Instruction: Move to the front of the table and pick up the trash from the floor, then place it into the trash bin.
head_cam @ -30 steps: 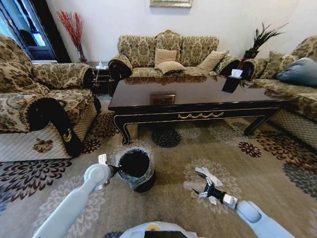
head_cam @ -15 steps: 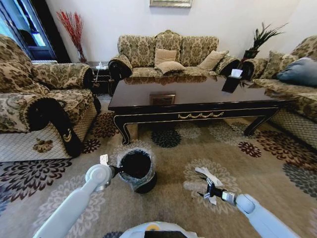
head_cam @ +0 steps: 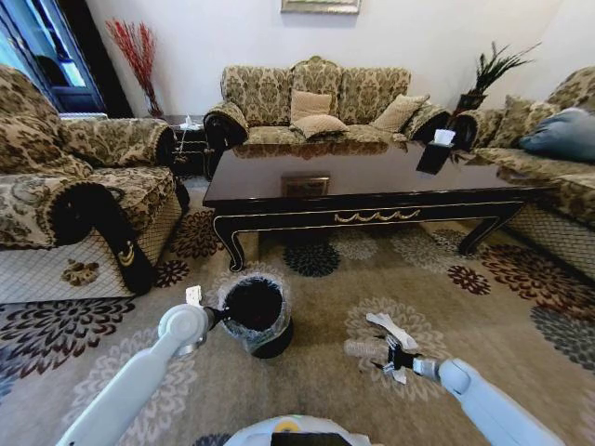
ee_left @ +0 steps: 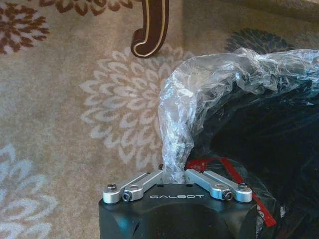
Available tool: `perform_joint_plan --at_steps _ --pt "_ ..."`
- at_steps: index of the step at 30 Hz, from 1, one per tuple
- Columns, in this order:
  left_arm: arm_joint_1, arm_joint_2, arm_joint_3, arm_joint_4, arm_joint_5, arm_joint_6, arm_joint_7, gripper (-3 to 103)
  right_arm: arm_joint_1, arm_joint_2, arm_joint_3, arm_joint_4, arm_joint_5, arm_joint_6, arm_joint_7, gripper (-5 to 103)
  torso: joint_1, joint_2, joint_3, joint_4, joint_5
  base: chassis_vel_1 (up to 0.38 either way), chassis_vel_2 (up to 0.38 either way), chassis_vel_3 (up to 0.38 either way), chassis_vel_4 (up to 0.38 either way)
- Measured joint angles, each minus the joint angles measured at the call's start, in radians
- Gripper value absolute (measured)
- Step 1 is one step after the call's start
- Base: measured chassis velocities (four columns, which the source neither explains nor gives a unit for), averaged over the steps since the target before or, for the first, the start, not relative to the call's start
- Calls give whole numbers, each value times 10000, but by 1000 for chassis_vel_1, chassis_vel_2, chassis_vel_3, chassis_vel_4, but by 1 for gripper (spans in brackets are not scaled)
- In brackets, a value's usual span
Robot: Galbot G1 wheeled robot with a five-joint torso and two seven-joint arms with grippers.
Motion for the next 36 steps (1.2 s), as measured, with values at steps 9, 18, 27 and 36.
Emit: perform_joint_plan --at_steps 9,18,27,36 --pt "-33 -78 62 -1 26 0 -3 0 -131 13 162 66 -6 62 6 51 0 0 0 -1 0 0 0 0 0" --pt "125 -139 67 -68 102 0 -10 0 -361 -13 295 277 9 77 12 25 0 0 0 -1 1 0 0 0 0" --pt "160 -173 140 -113 149 0 -12 0 -932 -294 796 1246 1069 79 5 17 0 0 -1 1 2 0 0 0 0" --pt "-141 -87 744 -197 241 0 -27 0 -2365 -579 2042 3685 3686 -191 486 17 0 0 -1 -5 1 0 0 0 0"
